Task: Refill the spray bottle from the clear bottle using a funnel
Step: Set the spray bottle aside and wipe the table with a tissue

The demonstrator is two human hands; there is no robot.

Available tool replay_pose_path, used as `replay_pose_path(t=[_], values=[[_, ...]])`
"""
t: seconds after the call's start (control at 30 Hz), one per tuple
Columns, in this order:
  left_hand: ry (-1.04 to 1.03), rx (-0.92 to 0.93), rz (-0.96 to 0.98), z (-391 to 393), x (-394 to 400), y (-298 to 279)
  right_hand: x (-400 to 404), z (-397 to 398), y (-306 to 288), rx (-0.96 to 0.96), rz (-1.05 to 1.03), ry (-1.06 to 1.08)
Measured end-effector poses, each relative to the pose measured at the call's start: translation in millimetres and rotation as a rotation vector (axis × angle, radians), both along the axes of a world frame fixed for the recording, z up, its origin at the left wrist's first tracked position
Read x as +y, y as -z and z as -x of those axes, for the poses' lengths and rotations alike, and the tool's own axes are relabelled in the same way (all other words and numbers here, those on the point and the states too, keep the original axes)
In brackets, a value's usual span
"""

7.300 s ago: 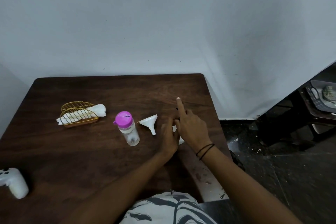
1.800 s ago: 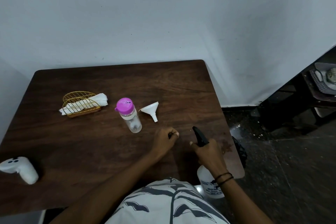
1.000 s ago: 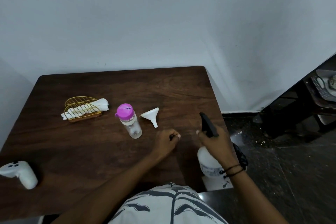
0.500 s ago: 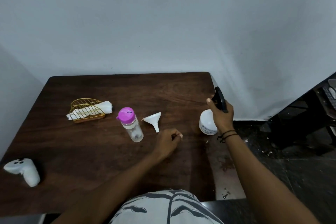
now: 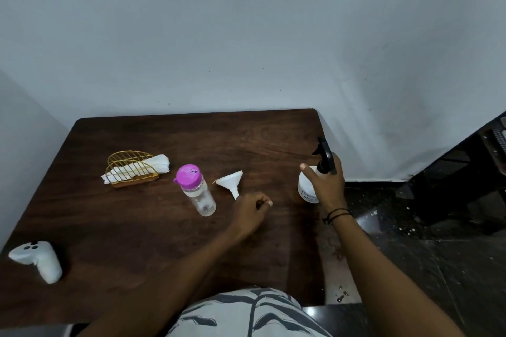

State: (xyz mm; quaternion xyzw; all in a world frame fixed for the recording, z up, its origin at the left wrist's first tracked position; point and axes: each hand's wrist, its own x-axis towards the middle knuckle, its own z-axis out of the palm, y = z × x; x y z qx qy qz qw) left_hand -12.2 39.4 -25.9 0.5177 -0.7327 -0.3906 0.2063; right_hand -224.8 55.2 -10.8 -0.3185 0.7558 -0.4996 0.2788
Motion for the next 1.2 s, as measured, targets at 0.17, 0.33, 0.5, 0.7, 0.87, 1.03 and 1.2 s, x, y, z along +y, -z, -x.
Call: replay_pose_path(t=[0.17, 0.33, 0.5, 0.7, 0.87, 1.03, 1.2], values=[[0.02, 0.028, 0.026, -2.3, -3.4, -9.0, 34.7, -42.0, -1.5, 0.156, 0.114, 0.255], [0.05, 0.075, 0.062, -6.5, -8.4, -26.8, 54.0, -84.0, -8.8, 0.388, 0.275, 0.194], [0.028, 0.118, 0.169, -13.6, -16.8, -55.3, 25.7, -102.5, -35.9, 0.382, 0.245, -0.135], [-0.158, 0.192, 0.322, -39.0, -37.7, -105.0, -28.5, -134.9, -85.8, 0.476, 0.369, -0.361], [-0.315, 0.239, 0.395, -90.1, -61.9, -139.0, -71.8, -186.0, -125.6, 0.392, 0.413, -0.484], [-0.443, 0.221, 0.435, -150.9, -84.5, -139.4, -101.1, -249.5, -135.1, 0.343, 0.36, -0.595], [-0.534, 0.131, 0.378, -211.7, -102.8, -111.6, -120.7, -309.9, -117.8, 0.306, 0.22, -0.69]])
